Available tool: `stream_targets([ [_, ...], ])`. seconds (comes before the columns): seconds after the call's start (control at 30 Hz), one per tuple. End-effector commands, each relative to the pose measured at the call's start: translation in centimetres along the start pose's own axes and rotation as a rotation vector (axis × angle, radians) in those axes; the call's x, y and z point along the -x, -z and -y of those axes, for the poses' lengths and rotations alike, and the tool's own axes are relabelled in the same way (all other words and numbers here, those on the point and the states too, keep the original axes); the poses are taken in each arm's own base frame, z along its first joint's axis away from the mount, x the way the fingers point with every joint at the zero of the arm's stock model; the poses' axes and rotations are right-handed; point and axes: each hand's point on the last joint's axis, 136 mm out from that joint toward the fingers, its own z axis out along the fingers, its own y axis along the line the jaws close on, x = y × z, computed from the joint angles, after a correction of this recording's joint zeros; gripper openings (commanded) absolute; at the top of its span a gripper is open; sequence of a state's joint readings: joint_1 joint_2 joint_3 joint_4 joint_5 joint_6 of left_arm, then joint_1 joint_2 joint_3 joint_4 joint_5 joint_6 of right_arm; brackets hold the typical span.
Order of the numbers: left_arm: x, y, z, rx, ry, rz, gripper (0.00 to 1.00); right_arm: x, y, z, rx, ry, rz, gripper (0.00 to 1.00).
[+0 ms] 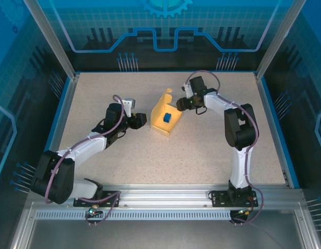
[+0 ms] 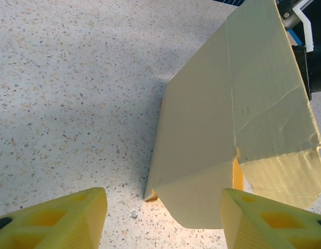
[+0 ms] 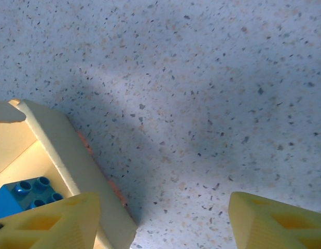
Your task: Fold the paper box
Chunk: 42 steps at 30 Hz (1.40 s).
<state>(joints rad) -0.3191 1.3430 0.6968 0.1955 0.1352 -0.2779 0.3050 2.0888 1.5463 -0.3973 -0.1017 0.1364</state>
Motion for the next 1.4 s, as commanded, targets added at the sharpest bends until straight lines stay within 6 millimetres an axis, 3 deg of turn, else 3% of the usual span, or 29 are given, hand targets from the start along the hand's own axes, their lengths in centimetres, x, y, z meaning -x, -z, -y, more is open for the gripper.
stream_targets([
  [0.0, 0.3, -0.1, -0.2, 0.007, -0.020, -0.002, 0.61, -0.3, -0.3, -1.9, 0.072, -0.007, -0.022, 0.66],
  [0.77, -0.3, 0.2, -0.6, 0.026, -0.023, -0.005, 0.61, -4.2, 1.6, -8.8, 0.228, 0.055, -0.037, 0.61],
  [0.9, -0.2, 0.8, -2.2, 0.097, -0.021, -0.002, 0.61, -5.2, 2.0, -10.1, 0.241, 0.055, -0.039, 0.61],
  [1.1, 0.0, 2.4, -6.2, 0.227, 0.070, 0.017, 0.61, -6.6, 2.0, -12.3, 0.263, 0.073, -0.055, 0.64],
  [1.23, 0.1, 3.2, -6.7, 0.242, 0.087, 0.032, 0.62, -6.8, 2.5, -12.8, 0.249, 0.093, -0.051, 0.65],
  [1.37, 0.2, 3.6, -6.4, 0.234, 0.089, 0.043, 0.62, -5.3, 3.7, -11.6, 0.195, 0.112, 0.006, 0.66],
])
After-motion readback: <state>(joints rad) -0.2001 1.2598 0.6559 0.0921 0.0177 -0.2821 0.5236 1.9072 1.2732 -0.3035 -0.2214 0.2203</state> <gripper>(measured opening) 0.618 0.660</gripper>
